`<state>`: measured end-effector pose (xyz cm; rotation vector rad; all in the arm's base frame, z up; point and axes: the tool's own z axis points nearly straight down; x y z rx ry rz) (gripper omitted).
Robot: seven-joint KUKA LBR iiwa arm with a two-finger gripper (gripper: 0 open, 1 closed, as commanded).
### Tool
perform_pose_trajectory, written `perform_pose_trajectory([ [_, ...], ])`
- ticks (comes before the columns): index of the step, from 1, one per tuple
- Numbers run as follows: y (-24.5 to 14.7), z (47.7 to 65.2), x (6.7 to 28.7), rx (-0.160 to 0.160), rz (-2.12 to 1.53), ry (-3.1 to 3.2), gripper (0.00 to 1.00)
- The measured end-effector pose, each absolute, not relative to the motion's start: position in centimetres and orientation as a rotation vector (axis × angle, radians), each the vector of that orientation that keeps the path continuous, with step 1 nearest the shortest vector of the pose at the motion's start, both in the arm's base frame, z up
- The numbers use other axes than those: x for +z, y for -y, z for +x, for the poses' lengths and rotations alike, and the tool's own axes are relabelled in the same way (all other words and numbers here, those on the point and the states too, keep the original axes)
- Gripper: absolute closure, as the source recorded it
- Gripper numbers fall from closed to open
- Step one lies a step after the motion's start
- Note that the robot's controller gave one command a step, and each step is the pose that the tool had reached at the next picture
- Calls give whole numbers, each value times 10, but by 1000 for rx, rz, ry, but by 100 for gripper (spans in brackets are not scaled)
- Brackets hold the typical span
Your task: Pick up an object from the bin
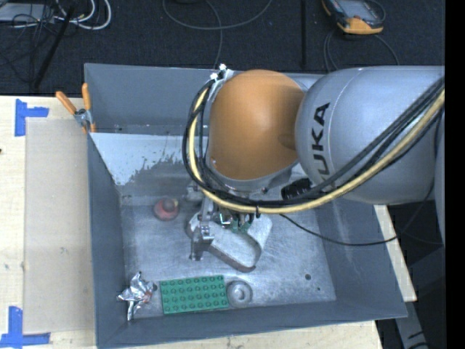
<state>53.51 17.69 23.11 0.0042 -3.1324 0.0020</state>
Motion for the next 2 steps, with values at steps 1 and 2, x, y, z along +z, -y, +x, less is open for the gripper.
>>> perform_pose_trajectory([
  [1, -145, 468, 122, 3, 420, 3102, 0],
  [2, -140, 481, 74, -3, 661, 3093, 0],
])
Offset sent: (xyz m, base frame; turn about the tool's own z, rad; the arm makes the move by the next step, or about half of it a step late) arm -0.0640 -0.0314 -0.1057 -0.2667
